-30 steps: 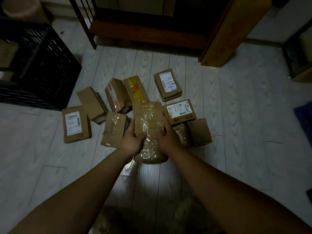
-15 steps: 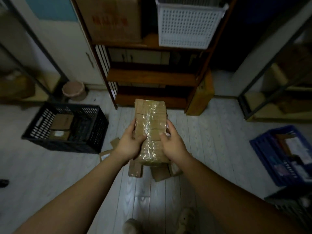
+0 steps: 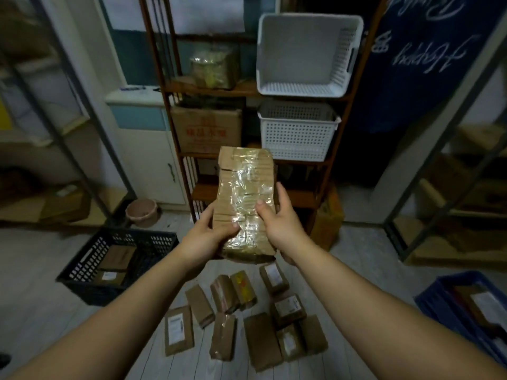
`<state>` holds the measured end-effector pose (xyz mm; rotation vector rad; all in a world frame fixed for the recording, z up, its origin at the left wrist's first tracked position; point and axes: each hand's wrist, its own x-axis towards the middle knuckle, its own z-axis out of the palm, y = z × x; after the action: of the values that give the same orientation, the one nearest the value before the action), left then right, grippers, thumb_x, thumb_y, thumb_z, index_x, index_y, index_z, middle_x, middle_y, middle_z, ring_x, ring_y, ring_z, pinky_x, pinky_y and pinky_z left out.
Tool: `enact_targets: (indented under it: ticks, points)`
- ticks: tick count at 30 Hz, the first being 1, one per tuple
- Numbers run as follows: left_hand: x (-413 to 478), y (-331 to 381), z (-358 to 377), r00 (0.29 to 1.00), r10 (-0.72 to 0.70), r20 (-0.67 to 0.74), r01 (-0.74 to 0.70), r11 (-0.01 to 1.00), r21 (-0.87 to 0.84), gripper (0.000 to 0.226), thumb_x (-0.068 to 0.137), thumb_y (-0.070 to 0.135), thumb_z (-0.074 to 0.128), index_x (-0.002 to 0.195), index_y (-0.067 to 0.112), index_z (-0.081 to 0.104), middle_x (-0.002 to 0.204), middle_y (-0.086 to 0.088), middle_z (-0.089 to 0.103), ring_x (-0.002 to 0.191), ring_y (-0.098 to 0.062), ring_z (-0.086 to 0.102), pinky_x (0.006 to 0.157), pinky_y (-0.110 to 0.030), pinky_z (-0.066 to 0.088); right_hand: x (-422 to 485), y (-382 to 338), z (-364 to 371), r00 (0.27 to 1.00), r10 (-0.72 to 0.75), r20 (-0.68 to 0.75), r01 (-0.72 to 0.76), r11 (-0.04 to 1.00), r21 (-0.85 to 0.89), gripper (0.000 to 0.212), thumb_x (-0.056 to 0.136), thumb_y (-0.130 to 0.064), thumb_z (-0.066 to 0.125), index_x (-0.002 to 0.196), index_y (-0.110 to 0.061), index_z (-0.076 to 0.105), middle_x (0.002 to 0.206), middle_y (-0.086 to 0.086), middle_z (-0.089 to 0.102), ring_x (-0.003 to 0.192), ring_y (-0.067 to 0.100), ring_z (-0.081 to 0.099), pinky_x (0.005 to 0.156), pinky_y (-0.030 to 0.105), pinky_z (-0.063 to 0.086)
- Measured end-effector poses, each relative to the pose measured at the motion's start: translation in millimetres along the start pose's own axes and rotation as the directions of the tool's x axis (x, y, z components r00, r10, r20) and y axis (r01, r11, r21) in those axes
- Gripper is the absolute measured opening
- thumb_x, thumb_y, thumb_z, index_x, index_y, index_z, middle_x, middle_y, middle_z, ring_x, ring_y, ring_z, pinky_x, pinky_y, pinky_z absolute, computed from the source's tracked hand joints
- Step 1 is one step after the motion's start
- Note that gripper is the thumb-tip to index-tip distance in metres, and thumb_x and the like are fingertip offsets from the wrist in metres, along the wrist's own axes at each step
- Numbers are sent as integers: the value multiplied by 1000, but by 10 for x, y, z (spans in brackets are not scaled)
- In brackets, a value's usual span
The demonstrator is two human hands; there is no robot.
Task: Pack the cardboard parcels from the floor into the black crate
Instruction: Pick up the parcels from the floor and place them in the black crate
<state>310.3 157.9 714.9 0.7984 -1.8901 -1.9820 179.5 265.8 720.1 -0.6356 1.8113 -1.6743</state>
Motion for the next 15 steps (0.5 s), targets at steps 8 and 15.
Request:
enact_targets:
  ticks: [8, 15]
  points:
    - [-359, 407, -755, 999, 12, 33, -14, 998, 54, 80, 66, 26, 81, 136, 32, 43, 120, -5, 65, 100, -21, 69, 82, -37, 55, 266, -576, 372, 991, -35, 131, 34, 999, 10, 94, 80, -41, 72, 150, -40, 9, 143, 1, 46, 124, 25, 50, 102, 48, 43]
    - [-452, 397, -2063, 944, -7, -330, -26, 995, -95, 47, 83, 27, 66, 128, 24, 52, 116, -11, 64, 102, -32, 63, 88, -49, 50, 396, -635, 1671, 994, 14, 107, -48, 945, 324, 72, 80, -20, 75, 138, -30, 33, 123, 3, 56, 102, 25, 61, 87, 58, 51]
